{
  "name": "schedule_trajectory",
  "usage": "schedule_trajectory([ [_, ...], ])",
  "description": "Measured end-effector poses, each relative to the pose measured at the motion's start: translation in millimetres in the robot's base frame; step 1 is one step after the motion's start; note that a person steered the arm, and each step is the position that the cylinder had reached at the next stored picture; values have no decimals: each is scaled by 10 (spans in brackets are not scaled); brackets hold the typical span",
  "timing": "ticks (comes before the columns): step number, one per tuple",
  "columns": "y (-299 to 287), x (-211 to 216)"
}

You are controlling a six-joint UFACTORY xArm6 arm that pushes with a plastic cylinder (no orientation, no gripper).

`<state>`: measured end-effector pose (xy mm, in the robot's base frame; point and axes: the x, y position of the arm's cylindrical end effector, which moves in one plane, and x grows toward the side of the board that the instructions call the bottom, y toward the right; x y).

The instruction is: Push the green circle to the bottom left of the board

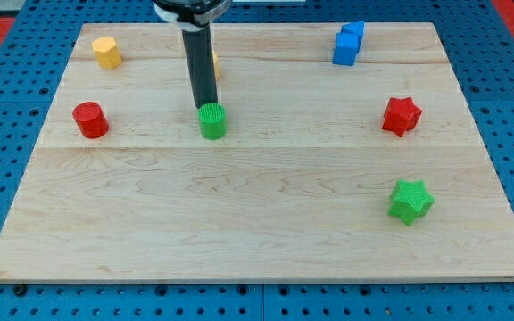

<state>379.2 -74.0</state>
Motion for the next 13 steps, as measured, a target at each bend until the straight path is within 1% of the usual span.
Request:
schedule_trajectory([
  [2,57,403],
  [3,198,550],
  [5,789,698],
  [6,704,1046],
  [7,79,1168],
  [8,-811,1349],
  [9,-1236,1632],
  [10,-1176,1941],
  [11,-927,2116],
  [12,-920,2393],
  [13,-1076,2386],
])
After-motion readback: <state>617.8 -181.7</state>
